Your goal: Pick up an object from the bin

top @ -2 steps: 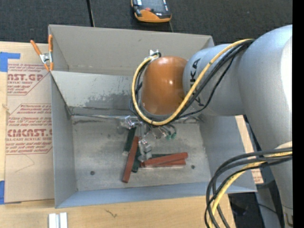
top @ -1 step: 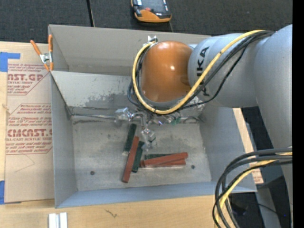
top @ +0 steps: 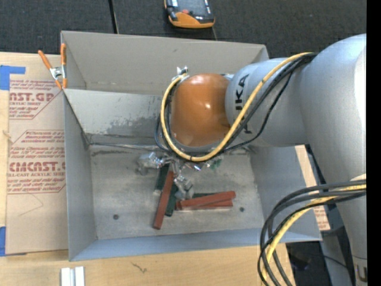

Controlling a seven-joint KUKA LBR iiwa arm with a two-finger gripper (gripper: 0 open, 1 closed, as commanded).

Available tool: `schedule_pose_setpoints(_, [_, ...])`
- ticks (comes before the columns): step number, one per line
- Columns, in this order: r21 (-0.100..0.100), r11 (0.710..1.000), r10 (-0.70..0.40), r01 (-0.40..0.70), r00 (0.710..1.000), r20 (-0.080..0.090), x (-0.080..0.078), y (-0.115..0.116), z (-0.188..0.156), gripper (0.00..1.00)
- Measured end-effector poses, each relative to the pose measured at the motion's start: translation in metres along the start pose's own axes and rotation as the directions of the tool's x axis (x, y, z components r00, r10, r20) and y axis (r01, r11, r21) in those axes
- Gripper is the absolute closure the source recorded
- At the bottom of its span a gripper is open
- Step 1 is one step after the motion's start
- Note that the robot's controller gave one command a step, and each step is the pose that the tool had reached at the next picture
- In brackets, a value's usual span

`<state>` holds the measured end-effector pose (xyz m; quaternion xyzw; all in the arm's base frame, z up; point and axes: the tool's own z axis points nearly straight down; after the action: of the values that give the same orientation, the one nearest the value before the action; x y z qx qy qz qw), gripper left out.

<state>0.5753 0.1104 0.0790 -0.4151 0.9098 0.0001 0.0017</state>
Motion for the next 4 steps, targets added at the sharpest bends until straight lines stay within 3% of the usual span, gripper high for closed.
schedule_pose_setpoints(1, [-0.002, 0.977, -0.213, 0.213, 0.977, 0.001, -0.017, -0.01, 0.005, 1.0])
schedule_pose_setpoints(3, [-0.005, 0.977, -0.213, 0.213, 0.977, 0.002, -0.016, -0.008, -0.001, 1.0])
schedule_pose_setpoints(4, [-0.008, 0.977, -0.214, 0.214, 0.977, -0.003, -0.015, -0.007, -0.022, 1.0])
